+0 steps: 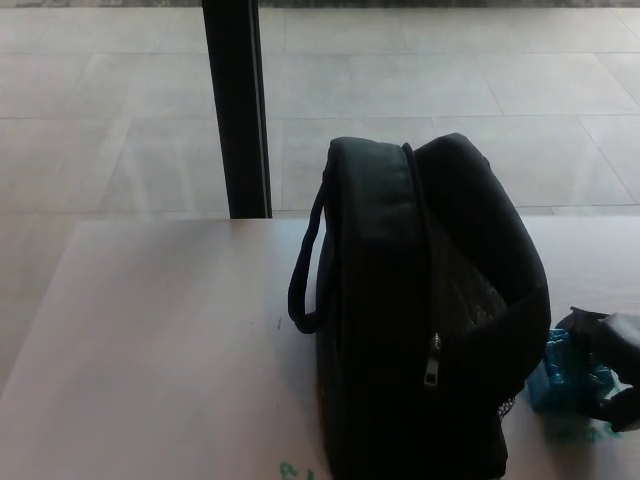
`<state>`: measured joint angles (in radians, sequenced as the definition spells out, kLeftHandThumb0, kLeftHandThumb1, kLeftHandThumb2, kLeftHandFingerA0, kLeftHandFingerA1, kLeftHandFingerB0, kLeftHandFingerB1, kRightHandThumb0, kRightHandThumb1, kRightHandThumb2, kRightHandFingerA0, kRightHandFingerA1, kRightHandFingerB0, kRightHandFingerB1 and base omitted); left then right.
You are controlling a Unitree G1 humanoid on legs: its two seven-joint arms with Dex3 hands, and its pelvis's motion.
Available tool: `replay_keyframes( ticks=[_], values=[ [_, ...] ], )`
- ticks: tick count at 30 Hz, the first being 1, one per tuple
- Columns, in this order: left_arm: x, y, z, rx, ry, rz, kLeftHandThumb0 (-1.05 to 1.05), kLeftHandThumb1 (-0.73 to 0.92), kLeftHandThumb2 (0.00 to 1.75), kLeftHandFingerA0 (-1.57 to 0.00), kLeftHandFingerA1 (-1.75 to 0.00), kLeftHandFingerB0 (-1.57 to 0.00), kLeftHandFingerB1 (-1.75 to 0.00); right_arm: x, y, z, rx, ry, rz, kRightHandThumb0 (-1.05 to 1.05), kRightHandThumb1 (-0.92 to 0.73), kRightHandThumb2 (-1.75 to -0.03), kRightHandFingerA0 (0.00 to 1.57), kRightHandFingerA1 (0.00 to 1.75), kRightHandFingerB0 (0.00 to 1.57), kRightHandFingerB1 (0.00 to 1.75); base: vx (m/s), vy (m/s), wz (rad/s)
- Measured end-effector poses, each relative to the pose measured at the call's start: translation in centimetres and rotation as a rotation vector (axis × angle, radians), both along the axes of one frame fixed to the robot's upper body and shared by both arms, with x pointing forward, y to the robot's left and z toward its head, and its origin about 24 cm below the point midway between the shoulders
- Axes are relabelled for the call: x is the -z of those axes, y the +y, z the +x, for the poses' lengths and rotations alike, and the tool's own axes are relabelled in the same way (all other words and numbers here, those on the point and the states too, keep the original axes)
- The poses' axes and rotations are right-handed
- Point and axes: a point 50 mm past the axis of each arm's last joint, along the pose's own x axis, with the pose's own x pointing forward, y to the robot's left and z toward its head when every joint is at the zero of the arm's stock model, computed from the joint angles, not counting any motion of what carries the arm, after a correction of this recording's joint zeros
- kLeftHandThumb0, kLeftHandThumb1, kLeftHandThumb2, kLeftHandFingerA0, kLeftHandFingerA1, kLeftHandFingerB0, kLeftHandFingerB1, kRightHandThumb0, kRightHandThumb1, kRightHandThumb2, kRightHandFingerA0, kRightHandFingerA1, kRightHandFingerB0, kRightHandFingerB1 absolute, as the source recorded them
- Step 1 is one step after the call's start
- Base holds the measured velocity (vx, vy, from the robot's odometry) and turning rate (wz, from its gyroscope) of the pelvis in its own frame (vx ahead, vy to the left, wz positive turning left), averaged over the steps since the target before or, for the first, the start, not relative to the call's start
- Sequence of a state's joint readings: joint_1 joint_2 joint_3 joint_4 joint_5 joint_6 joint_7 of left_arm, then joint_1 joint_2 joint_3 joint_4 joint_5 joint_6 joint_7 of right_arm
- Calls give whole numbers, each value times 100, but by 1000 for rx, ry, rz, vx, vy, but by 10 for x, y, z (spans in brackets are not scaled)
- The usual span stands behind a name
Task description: The robot uses its right hand to pick up the cube kept on the middle of the desk and put it inside the bag next to it
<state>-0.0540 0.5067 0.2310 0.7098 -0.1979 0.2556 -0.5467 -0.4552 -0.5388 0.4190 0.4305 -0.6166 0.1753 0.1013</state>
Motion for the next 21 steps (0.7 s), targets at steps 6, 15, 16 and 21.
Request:
replay_keyframes(
  ticks=[6, 15, 16, 21],
  values=[
    [-1, 1, 0, -3, -2, 1, -79, 56, 86, -21, -55, -16, -47, 1, -4, -3, -31, -67, -6, -26, -69, -88, 85, 174, 71, 152, 0, 0, 0],
    [1, 3, -5, -8, 13, 6, -80, 55, 86, -22, -55, -17, -48, -14, -21, -3, -43, -131, -11, -17, -62, -91, 92, 172, 71, 145, 0, 0, 0],
    [1, 4, -5, -9, 15, 6, -81, 52, 86, -23, -56, -16, -47, -17, -24, -2, -39, -143, -14, -21, -62, -89, 85, 169, 74, 148, 0, 0, 0],
    [3, 5, -8, -18, 27, 4, -81, 52, 85, -21, -55, -15, -47, -32, -35, -1, -27, -194, -1, -20, -61, -89, 83, 175, 69, 152, 0, 0, 0]
  ],
)
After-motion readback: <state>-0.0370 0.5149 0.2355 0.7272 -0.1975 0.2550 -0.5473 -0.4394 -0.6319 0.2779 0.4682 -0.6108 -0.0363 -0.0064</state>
